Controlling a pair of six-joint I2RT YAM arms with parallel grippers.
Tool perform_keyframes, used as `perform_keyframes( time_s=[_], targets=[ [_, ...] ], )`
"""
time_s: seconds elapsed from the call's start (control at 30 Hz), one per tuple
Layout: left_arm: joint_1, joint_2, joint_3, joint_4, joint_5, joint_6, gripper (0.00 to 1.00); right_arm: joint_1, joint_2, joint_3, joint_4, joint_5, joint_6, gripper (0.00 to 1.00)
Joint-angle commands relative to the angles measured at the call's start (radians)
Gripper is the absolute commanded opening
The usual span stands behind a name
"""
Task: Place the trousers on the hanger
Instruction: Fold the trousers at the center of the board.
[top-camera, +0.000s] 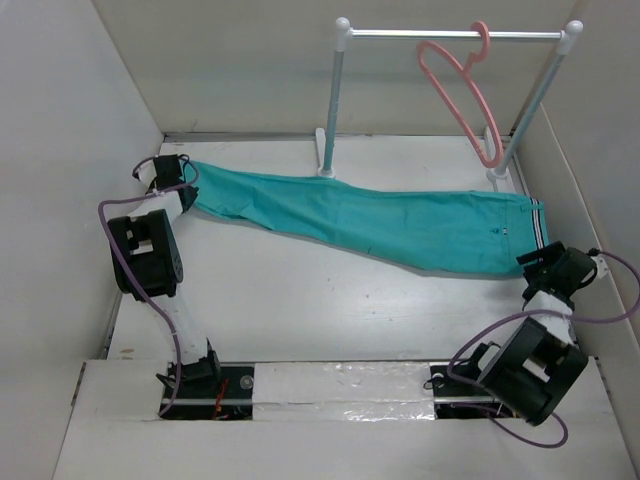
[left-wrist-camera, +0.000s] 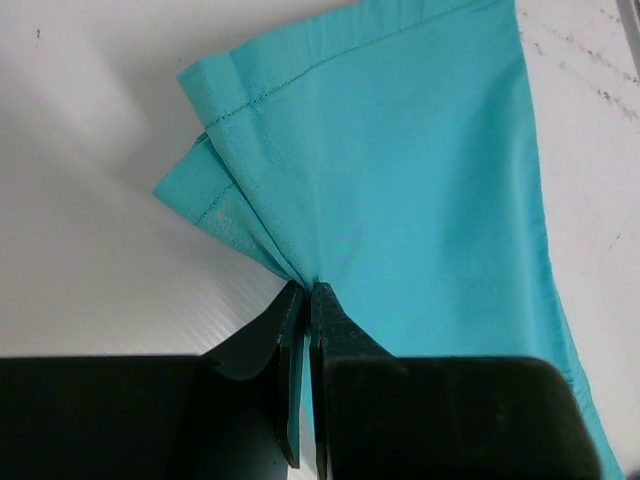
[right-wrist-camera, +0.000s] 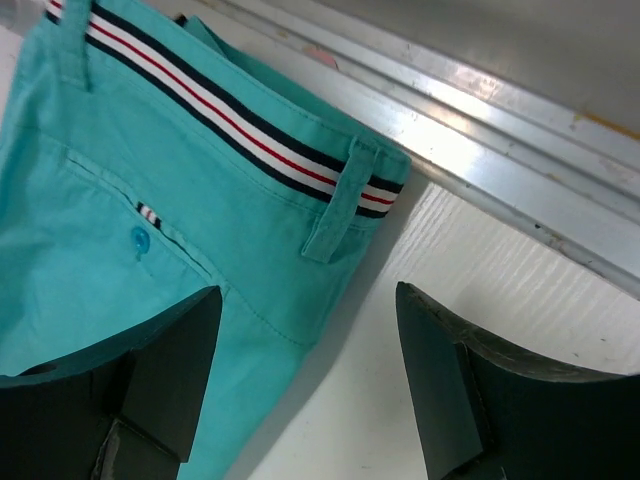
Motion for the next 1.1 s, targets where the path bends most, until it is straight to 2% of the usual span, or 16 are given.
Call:
perform_keyframes(
  time_s=[0.0,0.17,0.3,0.43,0.53,0.6,0.63,0.73,0.87,0.9,0.93,1.07],
  targets=[
    [0.003,-0.067,-0.008,0.018,-0.005,0.026,0.0,-0.017,0.109,0.055,0.057,-0.048,0.04,0.75],
    [0.003,-0.1,-0.008,0.002,-0.08,0.06,0.0,-0.017,0.277,0.025,0.171,-0.135,0.111,0.72],
    [0.024,-0.109,0.018,-0.032,-0.157,0.089,0.0,-0.017,0.294,0.032,0.183,-0.157,0.148,0.7],
    [0.075,-0.115,0.041,-0.036,-0.145,0.071,0.0,-0.017,0.327,0.049,0.189,-0.145,0.184,0.67],
    [0.086,-0.106,0.067,-0.048,-0.129,0.071,0.0,-0.008,0.347,0.071,0.177,-0.126,0.189,0.54],
    [0.086,-0.101,0.063,-0.035,-0.115,0.068,0.0,-0.008,0.347,0.066,0.194,-0.106,0.198,0.51],
    [0.086,-0.094,0.055,-0.03,-0.106,0.065,0.0,-0.008,0.353,0.068,0.197,-0.099,0.2,0.43],
    [0.086,-0.074,0.044,-0.016,-0.091,0.06,0.0,-0.008,0.38,0.089,0.199,-0.086,0.189,0.36],
    [0.086,-0.067,0.02,-0.015,-0.083,0.057,0.0,0.003,0.435,0.104,0.217,-0.068,0.172,0.17],
    [0.086,-0.067,0.021,-0.015,-0.083,0.055,0.0,0.003,0.439,0.106,0.225,-0.069,0.168,0.11],
    [0.086,-0.072,0.021,-0.016,-0.082,0.054,0.0,0.003,0.44,0.109,0.223,-0.074,0.157,0.0],
    [0.075,-0.115,0.039,-0.015,-0.079,0.037,0.0,0.04,0.347,0.104,0.222,-0.096,0.155,0.0]
  ],
)
